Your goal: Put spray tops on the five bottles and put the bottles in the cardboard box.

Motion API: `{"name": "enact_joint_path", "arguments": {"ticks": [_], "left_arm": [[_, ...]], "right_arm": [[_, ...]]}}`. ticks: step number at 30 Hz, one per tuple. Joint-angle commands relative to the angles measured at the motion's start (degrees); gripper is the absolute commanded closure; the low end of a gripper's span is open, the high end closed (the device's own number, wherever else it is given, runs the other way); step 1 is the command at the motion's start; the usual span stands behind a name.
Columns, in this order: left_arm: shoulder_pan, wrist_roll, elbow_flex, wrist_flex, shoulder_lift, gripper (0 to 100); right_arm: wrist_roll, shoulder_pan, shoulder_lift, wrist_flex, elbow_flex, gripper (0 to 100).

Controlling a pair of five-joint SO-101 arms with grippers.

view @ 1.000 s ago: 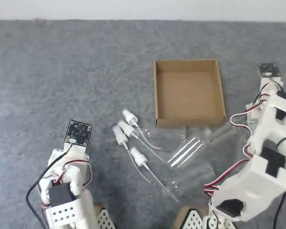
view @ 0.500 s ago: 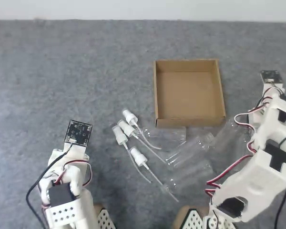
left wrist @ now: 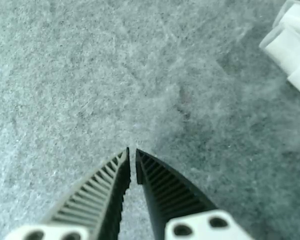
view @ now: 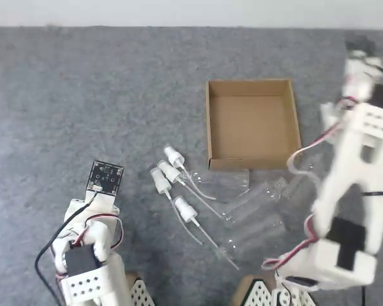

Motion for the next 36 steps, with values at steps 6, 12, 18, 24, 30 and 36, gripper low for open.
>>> {"name": "enact_joint_path", "arguments": {"ticks": [6, 12, 18, 24, 30, 36], "left_arm": [[0.2, -0.5, -0.5, 0.0, -1.0, 99], [0.2, -0.5, -0.5, 0.0, -1.0, 99], [0.2, -0.5, -0.5, 0.0, -1.0, 99], [0.2, -0.5, -0.5, 0.0, -1.0, 99], [0.2, -0.5, -0.5, 0.0, -1.0, 99], [0.2, -0.5, -0.5, 0.0, -1.0, 99]], "right_arm": [[-14.7, -38.6, -8.8, 7.6, -5.5, 99.2], [-21.9, -54.7, -1.4, -5.0, -0.3, 99.2], [-23.4, -59.6, 7.7, -12.9, 1.2, 99.2], [-23.2, -61.4, 14.4, -17.4, 1.1, 99.1], [-23.3, -61.7, 16.7, -17.5, 1.1, 85.3], [-22.9, -61.4, 14.9, -15.5, 1.1, 77.2]]}}
